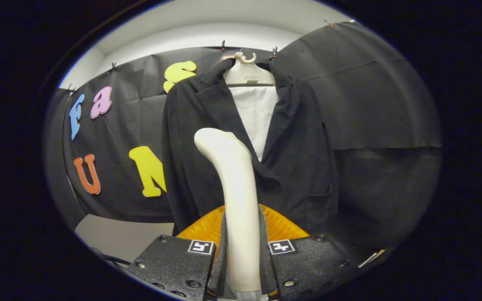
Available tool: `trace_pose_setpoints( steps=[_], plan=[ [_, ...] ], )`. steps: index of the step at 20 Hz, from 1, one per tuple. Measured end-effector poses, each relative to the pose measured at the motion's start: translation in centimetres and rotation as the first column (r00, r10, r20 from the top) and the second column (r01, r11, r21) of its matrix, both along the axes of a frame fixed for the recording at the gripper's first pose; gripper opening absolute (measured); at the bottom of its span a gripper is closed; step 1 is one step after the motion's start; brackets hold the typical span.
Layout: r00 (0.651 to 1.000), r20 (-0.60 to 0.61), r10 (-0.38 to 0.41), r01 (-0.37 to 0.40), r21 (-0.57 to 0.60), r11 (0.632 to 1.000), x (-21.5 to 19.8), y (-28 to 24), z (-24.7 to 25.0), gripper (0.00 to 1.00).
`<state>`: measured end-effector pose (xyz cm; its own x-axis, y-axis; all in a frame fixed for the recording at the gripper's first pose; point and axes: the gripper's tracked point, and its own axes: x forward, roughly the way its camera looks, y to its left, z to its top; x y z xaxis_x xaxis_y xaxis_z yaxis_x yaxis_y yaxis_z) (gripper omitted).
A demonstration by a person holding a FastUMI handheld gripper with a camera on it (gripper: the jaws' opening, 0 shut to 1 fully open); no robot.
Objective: Iron the clothes twice with a garment steamer, once on the left side and once on the right side.
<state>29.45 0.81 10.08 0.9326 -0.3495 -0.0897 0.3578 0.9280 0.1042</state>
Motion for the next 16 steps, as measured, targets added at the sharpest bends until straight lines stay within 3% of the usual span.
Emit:
trace_pose_setpoints(
  steps=[16],
  plan=[
    [0.978,-0.203,-0.046,0.062,0.075,0.995,-1.2,-2.3,-11.1,0.34]
  ],
)
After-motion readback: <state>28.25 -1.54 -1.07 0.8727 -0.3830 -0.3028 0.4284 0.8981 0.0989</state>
